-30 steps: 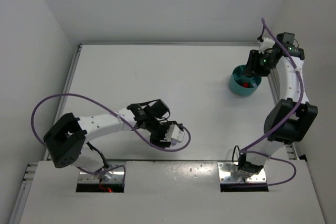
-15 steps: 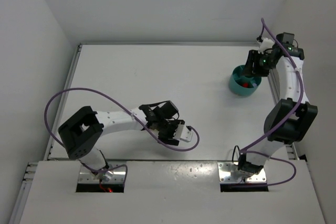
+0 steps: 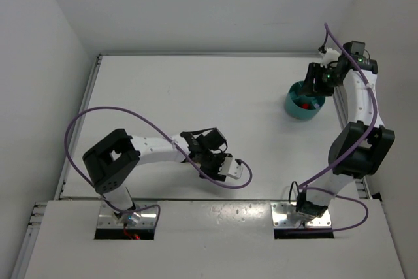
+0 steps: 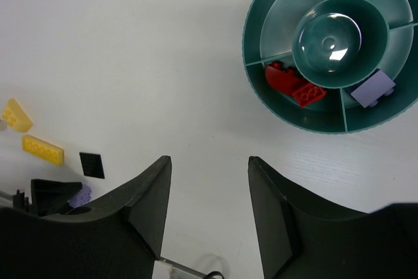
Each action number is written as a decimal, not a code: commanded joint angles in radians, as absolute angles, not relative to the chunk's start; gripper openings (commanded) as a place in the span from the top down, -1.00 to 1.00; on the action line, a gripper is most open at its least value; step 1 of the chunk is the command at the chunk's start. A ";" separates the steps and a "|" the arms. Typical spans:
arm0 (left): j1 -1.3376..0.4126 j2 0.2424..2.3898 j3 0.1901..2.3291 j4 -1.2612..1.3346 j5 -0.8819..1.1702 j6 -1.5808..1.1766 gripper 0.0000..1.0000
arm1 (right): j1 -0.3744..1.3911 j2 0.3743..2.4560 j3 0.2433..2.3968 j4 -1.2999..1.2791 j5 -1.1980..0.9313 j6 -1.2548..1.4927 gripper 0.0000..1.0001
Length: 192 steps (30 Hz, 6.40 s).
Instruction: Sort the legos into containers by color
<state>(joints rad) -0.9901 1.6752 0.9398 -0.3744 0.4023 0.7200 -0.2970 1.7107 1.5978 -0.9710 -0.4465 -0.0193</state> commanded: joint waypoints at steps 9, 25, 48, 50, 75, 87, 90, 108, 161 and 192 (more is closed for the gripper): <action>-1.003 1.710 0.979 -0.360 0.436 0.713 0.38 | -0.296 1.709 1.620 -0.963 -0.466 -0.034 -0.03; -0.651 1.410 1.087 -0.097 0.638 0.277 0.50 | -0.287 1.739 1.390 -0.855 -1.285 0.078 -0.06; -0.598 1.578 1.236 0.261 0.733 -0.156 0.50 | 0.054 1.862 1.311 -0.430 -1.608 0.543 -0.11; -0.598 1.578 1.236 0.261 0.733 -0.166 0.50 | 0.078 1.873 1.327 -0.440 -1.608 0.543 -0.11; -0.552 1.546 1.138 0.232 0.701 -0.086 0.50 | 0.121 1.842 1.420 -0.449 -1.617 0.577 -0.11; -0.597 1.574 1.180 0.242 0.712 -0.077 0.50 | 0.130 1.852 1.396 -0.368 -1.617 0.661 -0.17; -0.607 1.583 1.180 0.242 0.721 -0.077 0.50 | 0.130 1.861 1.396 -0.368 -1.617 0.661 -0.22; -0.617 1.592 1.212 0.213 0.684 -0.038 0.50 | 0.160 1.830 1.336 -0.302 -1.617 0.706 0.01; -0.549 1.388 1.080 -0.038 0.565 0.152 -0.30 | -0.234 1.683 1.675 -0.994 -0.031 -0.015 1.00; -0.549 1.388 1.081 -0.029 0.565 0.161 -0.30 | -0.416 2.080 1.957 -1.034 -0.140 0.046 0.93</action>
